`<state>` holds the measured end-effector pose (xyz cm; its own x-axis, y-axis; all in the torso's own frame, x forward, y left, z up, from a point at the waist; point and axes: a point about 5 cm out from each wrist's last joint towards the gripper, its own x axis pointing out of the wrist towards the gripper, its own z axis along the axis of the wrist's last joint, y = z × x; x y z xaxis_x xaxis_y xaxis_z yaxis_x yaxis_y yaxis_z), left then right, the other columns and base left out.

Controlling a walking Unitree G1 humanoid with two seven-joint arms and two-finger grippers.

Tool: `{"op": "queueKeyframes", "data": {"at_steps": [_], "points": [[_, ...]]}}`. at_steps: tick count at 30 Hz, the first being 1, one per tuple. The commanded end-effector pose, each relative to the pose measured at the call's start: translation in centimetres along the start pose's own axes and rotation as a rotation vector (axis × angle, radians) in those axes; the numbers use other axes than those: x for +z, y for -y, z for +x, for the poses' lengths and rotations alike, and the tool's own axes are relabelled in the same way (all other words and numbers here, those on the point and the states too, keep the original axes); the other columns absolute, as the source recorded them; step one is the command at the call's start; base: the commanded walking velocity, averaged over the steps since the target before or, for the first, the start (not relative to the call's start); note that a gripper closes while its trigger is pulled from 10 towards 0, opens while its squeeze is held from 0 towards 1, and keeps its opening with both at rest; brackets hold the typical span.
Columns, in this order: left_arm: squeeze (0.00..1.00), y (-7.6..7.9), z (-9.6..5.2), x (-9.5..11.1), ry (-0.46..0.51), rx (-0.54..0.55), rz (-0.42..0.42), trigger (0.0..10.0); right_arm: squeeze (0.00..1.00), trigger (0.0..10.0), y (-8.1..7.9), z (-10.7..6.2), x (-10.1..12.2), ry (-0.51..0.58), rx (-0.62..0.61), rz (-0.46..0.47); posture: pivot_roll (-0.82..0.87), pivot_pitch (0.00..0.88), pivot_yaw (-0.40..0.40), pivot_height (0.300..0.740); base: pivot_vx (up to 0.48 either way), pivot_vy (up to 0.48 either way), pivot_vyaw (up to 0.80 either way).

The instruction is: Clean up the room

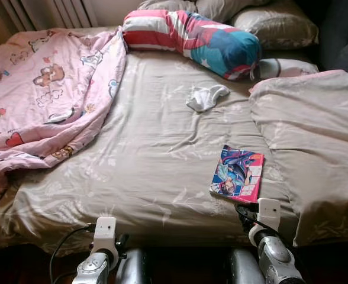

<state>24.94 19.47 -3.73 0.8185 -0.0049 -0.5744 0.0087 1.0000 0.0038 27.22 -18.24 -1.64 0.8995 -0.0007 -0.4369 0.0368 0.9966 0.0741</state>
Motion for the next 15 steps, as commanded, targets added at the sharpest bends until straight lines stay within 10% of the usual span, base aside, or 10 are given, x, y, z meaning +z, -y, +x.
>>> {"op": "queueKeyframes", "data": {"at_steps": [1, 15], "points": [[0.00, -0.6, -0.3, -0.7, -0.022, 0.011, 0.007, 10.0, 0.00, 10.0, -0.5, 0.0, -0.5, -0.032, 0.018, -0.004, -0.04, 0.133, 0.086, 0.599, 0.000, 0.000, 0.00], [0.00, -2.8, -1.4, -2.0, -0.036, 0.020, 0.065, 10.0, 0.00, 10.0, -0.7, -0.2, -1.6, -0.101, -0.043, 0.013, 0.03, 0.204, 0.142, 0.599, 0.000, 0.000, 0.00]]}}
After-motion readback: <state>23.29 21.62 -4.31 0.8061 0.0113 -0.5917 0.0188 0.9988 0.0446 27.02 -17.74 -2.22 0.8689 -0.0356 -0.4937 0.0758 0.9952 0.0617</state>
